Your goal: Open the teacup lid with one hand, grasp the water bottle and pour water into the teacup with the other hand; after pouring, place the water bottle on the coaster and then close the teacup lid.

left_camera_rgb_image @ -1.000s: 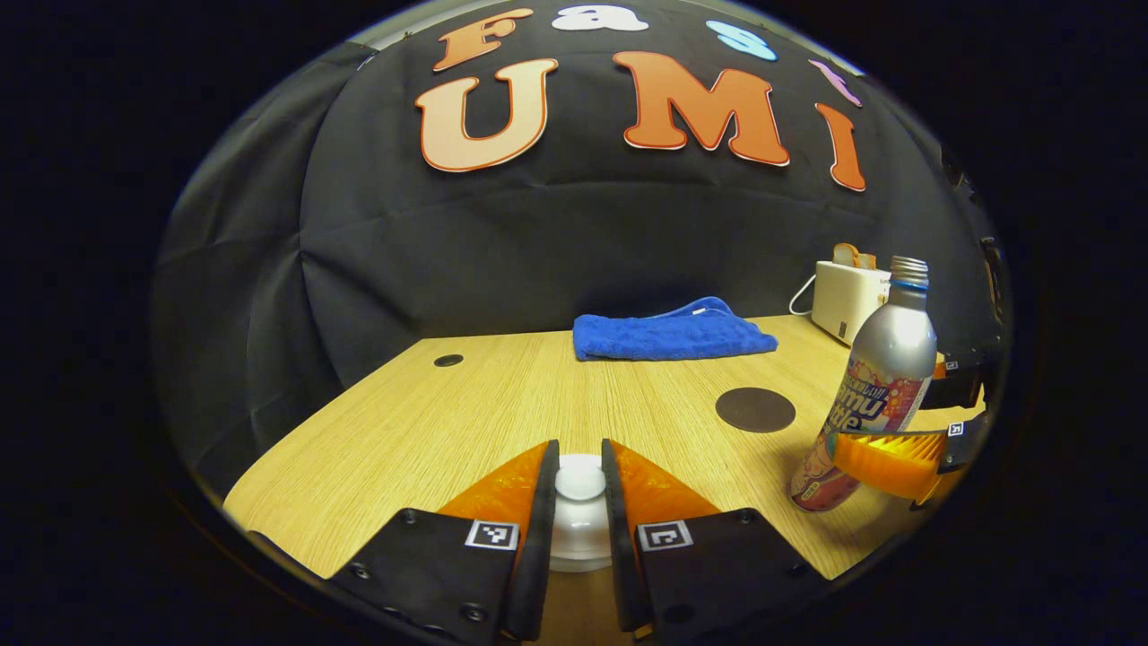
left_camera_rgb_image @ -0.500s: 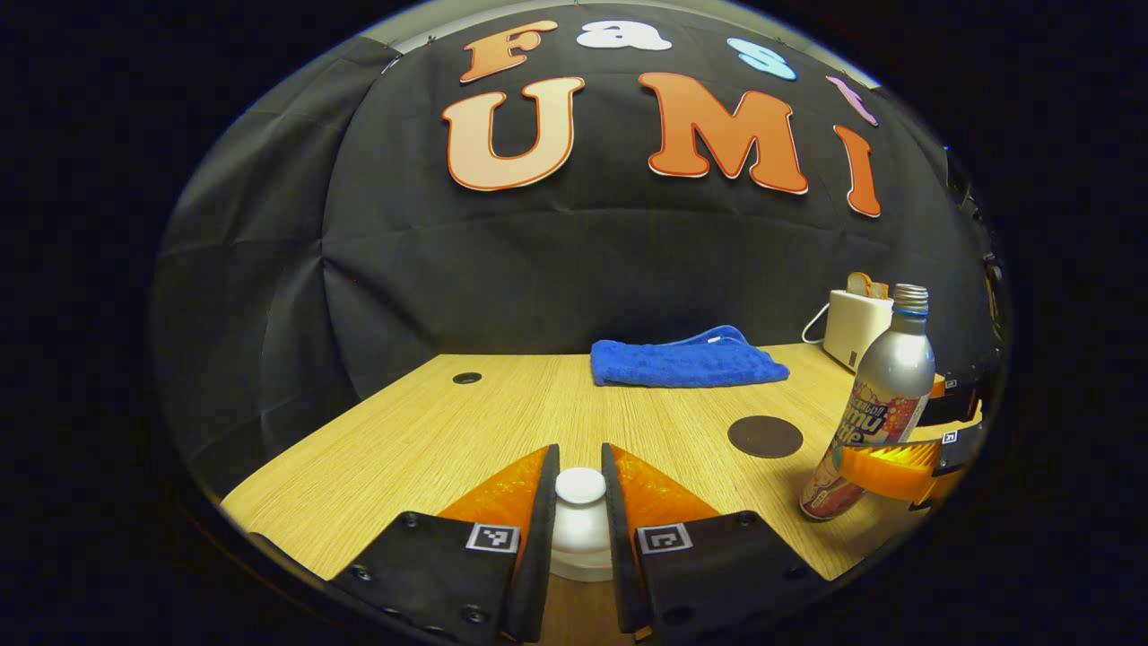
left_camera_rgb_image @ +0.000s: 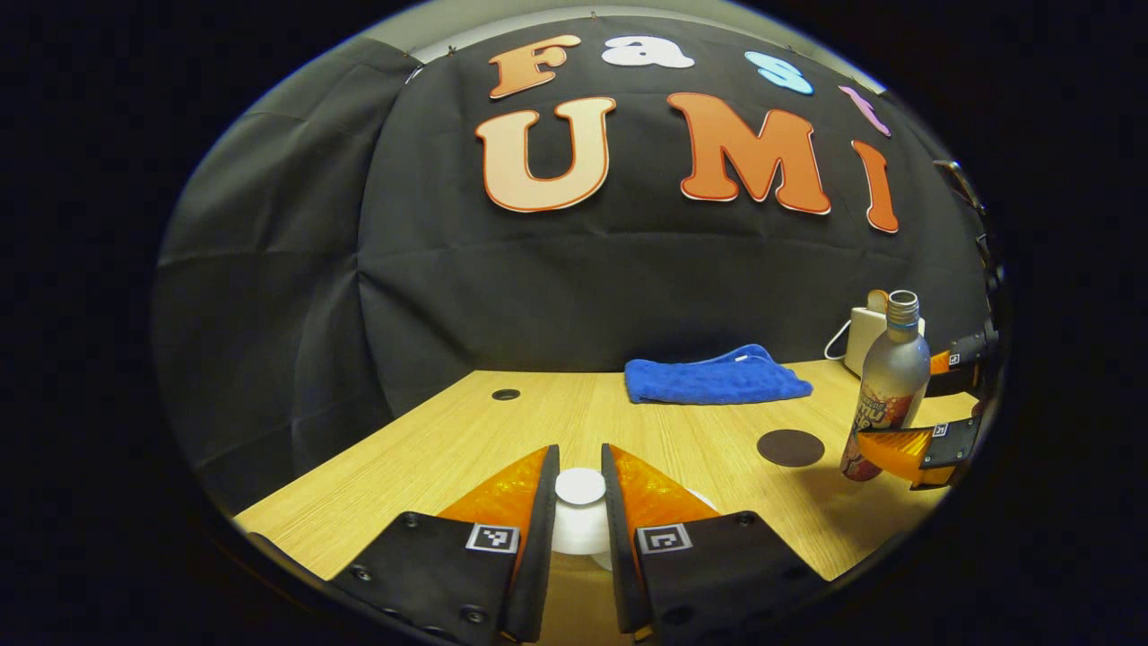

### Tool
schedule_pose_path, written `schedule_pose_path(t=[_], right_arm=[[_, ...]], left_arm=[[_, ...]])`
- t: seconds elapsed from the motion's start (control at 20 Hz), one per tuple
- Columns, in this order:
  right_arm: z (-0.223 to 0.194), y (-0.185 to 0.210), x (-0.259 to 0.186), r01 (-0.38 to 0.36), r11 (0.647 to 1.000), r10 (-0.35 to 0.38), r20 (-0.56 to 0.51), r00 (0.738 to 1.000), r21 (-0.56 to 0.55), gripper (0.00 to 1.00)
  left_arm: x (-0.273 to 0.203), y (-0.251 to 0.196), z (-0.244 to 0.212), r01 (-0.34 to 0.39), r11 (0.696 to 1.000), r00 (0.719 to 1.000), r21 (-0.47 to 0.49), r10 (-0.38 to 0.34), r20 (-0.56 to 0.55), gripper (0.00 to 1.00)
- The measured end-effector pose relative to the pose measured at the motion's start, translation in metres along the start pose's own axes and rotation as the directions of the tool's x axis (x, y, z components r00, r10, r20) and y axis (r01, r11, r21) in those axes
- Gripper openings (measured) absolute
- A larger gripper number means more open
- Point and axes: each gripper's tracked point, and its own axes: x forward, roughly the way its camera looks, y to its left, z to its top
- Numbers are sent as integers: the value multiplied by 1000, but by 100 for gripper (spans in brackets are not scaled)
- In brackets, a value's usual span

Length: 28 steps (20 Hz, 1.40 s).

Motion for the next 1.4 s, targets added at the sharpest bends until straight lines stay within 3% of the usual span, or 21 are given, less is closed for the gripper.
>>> schedule_pose_path(t=[0.35,0.7,1.0,1.4], right_arm=[[20,-5,9,48,979,-43,28,999,-200,80],[32,21,25,32,935,-18,43,999,-354,79],[41,30,38,88,851,-55,79,995,-518,79],[62,30,40,193,710,-96,178,979,-677,78]], left_arm=[[-15,36,-2,-66,998,998,11,66,12,34],[-22,64,-9,-95,995,995,-20,95,7,34],[-26,80,-16,-120,992,993,-41,120,-6,34],[-29,90,-18,-121,991,993,-50,121,-7,34]])
